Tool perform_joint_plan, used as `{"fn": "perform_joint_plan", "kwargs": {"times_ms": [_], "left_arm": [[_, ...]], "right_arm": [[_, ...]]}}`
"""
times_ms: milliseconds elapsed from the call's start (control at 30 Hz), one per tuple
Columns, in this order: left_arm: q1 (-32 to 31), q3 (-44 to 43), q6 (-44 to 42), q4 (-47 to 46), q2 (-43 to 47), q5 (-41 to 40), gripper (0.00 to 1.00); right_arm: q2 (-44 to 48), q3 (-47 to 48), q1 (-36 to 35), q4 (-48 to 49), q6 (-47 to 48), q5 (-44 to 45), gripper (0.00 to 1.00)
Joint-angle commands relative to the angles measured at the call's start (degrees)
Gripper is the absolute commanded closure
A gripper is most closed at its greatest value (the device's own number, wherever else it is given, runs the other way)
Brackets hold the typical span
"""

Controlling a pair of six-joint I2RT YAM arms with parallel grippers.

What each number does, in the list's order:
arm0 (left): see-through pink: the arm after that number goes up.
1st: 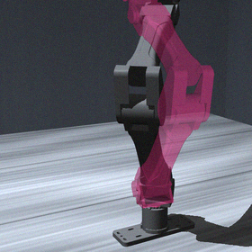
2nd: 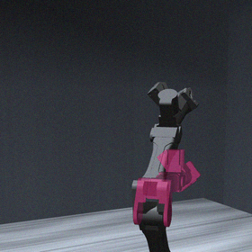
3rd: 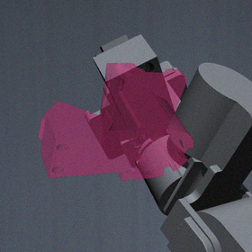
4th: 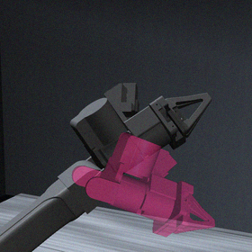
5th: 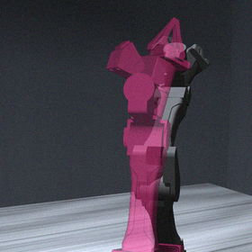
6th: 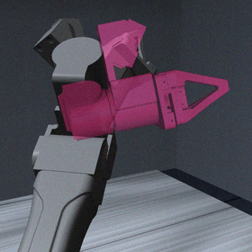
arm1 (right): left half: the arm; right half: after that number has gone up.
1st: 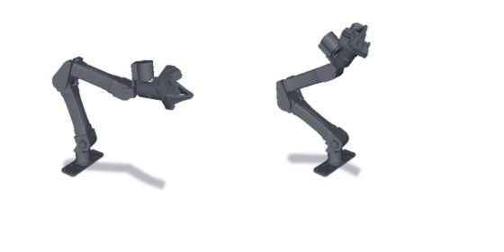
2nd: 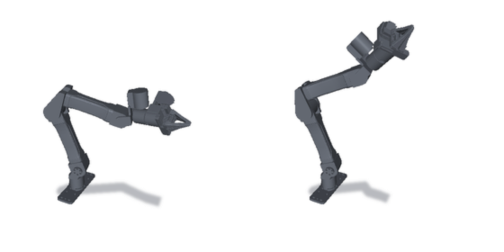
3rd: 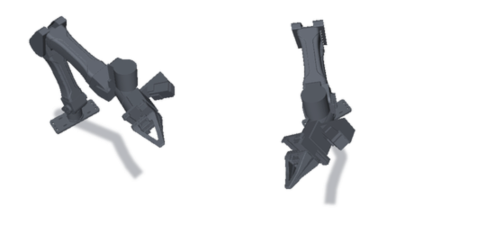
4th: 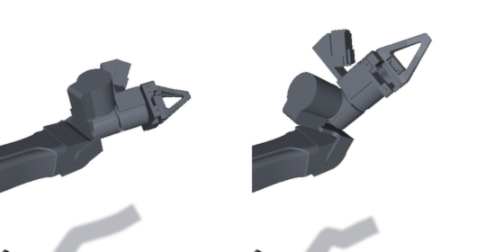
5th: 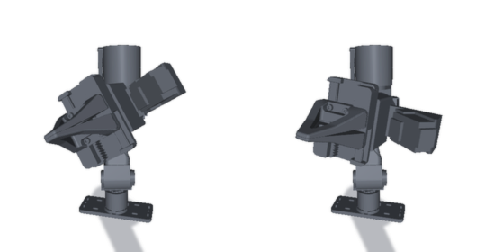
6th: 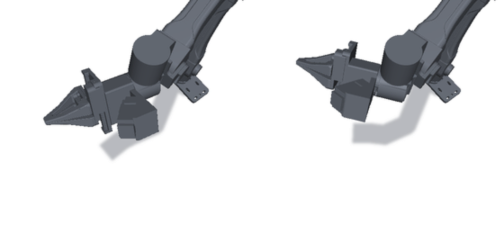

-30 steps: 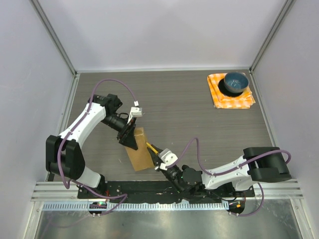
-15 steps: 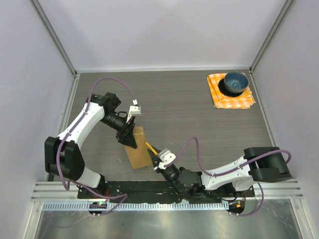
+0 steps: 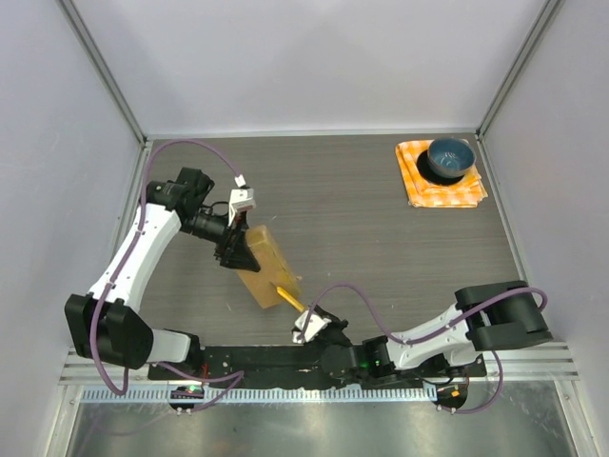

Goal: Unpack the express box
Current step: Cut the express box at the center of the board.

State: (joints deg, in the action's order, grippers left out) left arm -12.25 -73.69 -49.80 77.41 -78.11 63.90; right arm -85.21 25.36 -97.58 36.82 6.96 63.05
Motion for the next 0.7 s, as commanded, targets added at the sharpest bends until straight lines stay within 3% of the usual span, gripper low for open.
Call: {"fn": "perform_joint_plan", "kwargs": {"times_ms": [0, 267, 433, 667], "left_arm": [[0.2, 1.6, 3.4, 7.4, 2.9, 0.0, 1.0], [0.2, 6.7, 4.9, -1.2, 7.7, -14.2, 1.0], [-1.0, 9.0, 6.7, -6.6, 9.7, -19.0, 1.0], [-4.5, 17.3, 14.2, -20.8, 11.0, -29.0, 0.92]], "right_arm": [[5.5, 0.8, -0.3, -1.2, -1.4, 2.0, 0.99], [14.4, 0.1, -0.3, -10.6, -9.8, 2.1, 0.99], [16.1, -0.1, -0.3, -17.0, -16.3, 0.9, 0.99], [17.9, -0.2, -0.2, -15.7, -17.7, -0.7, 0.99]]}}
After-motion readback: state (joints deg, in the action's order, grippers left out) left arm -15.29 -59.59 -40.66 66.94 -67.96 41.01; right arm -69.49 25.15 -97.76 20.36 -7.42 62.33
